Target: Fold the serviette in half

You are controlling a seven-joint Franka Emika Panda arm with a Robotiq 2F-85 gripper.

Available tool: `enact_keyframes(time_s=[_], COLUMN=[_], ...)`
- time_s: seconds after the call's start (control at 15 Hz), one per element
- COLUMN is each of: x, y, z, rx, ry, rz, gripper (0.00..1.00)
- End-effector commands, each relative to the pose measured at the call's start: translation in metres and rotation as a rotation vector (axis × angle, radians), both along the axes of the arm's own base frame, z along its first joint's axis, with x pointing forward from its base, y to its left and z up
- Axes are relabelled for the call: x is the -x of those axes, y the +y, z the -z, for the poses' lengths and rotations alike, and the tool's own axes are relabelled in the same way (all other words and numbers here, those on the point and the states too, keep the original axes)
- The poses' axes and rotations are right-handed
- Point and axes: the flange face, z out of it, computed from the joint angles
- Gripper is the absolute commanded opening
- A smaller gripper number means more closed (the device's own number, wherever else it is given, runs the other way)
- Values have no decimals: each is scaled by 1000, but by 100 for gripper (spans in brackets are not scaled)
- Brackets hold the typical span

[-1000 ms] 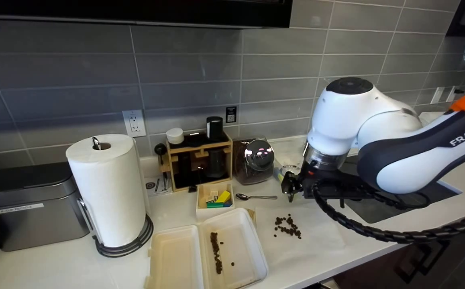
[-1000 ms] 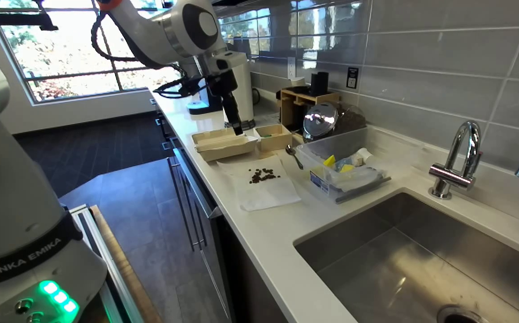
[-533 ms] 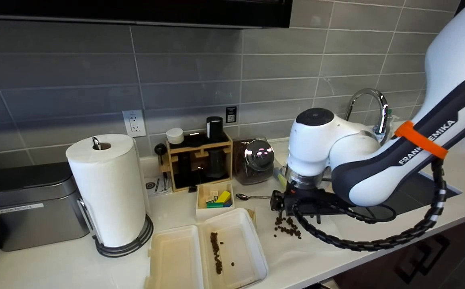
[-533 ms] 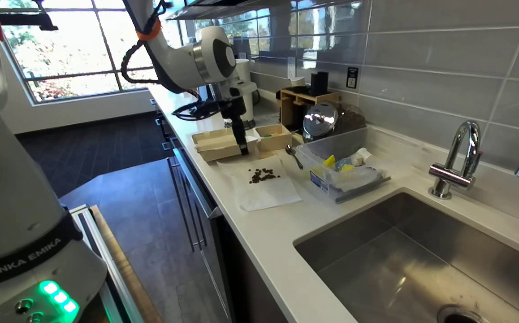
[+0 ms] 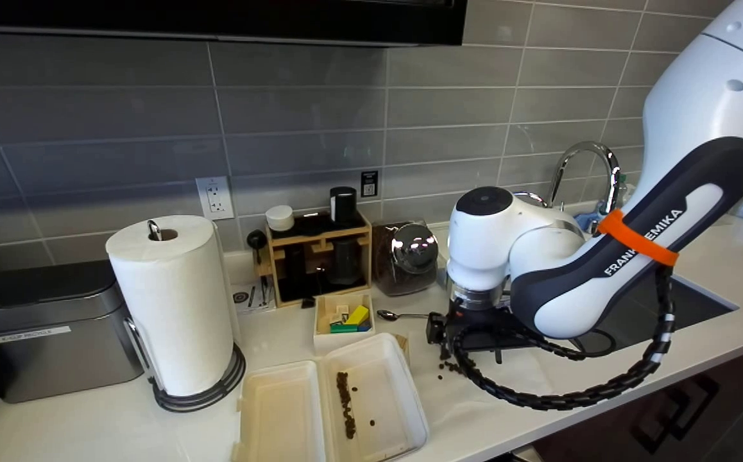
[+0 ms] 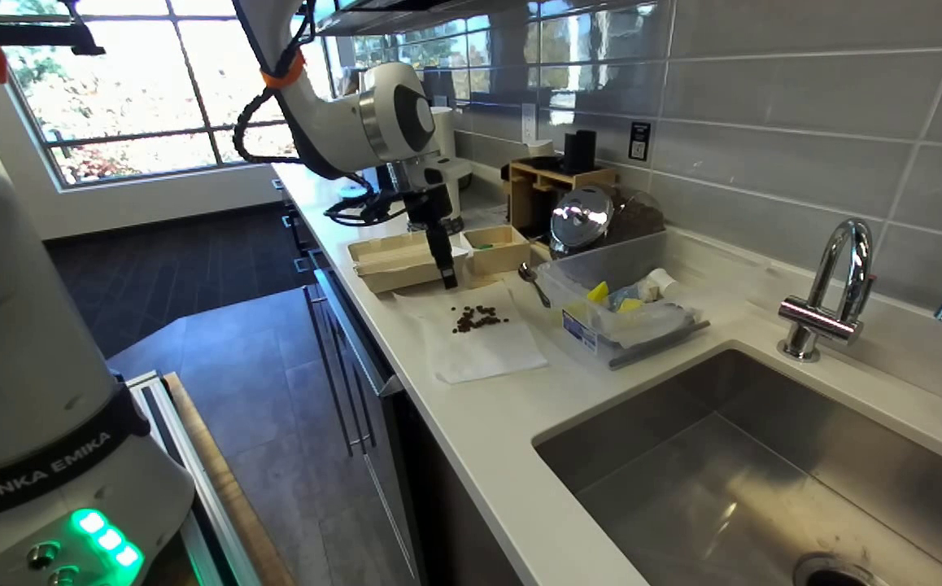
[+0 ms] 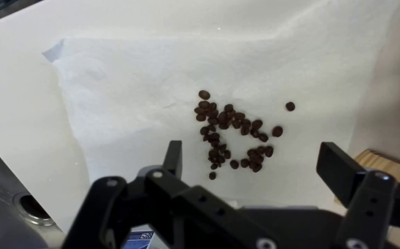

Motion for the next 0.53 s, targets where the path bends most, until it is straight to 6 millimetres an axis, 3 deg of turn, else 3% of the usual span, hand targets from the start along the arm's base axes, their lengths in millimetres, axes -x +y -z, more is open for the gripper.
enact_keyframes(time_s=[0.0,0.47], x=[-2,-11], y=[4,5], z=[4,31], rx=[-34,-172], ry=[-1,-15], rz=[-11,-75], gripper=[100,100])
